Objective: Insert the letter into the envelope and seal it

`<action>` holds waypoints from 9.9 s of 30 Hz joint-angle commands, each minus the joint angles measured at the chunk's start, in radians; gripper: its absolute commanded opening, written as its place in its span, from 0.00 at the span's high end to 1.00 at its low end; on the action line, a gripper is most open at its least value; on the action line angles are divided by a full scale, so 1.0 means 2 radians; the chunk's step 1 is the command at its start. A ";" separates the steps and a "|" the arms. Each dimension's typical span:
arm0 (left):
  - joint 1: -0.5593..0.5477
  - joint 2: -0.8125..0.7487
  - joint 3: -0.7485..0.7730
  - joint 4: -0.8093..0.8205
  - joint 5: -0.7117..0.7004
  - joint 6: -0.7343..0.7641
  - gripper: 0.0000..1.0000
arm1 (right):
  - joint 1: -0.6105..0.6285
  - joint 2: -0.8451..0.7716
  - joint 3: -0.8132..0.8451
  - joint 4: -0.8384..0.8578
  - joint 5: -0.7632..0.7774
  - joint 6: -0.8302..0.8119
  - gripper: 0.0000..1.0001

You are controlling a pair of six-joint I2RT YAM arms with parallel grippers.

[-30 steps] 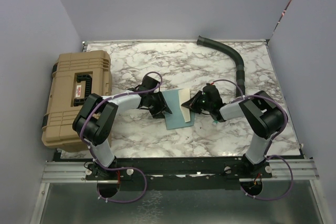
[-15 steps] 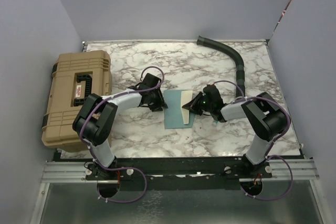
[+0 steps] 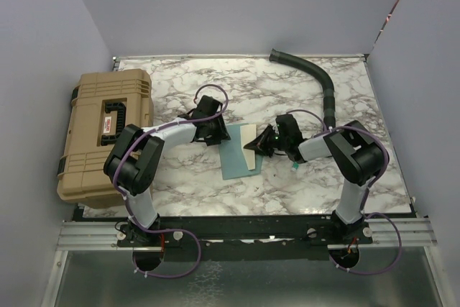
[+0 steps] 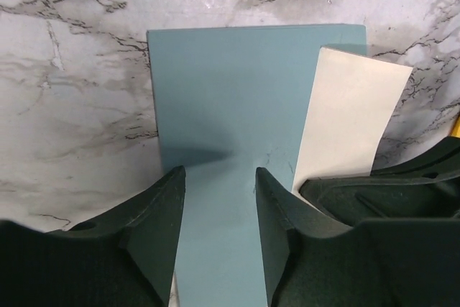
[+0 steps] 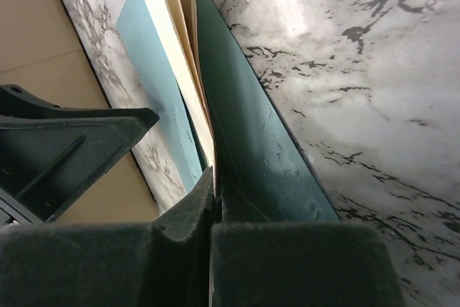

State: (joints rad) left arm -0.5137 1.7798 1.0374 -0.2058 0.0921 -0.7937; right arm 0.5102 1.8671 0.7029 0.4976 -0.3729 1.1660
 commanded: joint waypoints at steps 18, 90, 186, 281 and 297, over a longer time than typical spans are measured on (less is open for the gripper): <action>-0.001 0.023 -0.018 -0.013 -0.038 0.029 0.55 | -0.006 -0.001 -0.017 -0.039 0.023 -0.054 0.61; 0.002 0.048 -0.057 0.087 0.009 -0.033 0.54 | -0.035 -0.006 -0.009 -0.107 -0.040 0.032 1.00; 0.003 0.085 0.063 -0.019 0.007 0.131 0.44 | -0.078 0.068 0.206 -0.386 -0.069 -0.264 1.00; -0.013 -0.037 -0.034 -0.053 0.167 0.207 0.71 | -0.089 0.087 0.218 -0.304 -0.070 -0.201 1.00; -0.031 0.000 -0.059 -0.067 0.077 0.189 0.80 | -0.089 0.080 0.205 -0.294 -0.077 -0.198 1.00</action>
State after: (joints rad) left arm -0.5709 1.7401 0.9478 -0.2928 0.4442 -0.4065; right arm 0.3264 2.0342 1.1450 -0.0521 -0.5900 0.8005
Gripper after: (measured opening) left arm 0.207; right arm 0.005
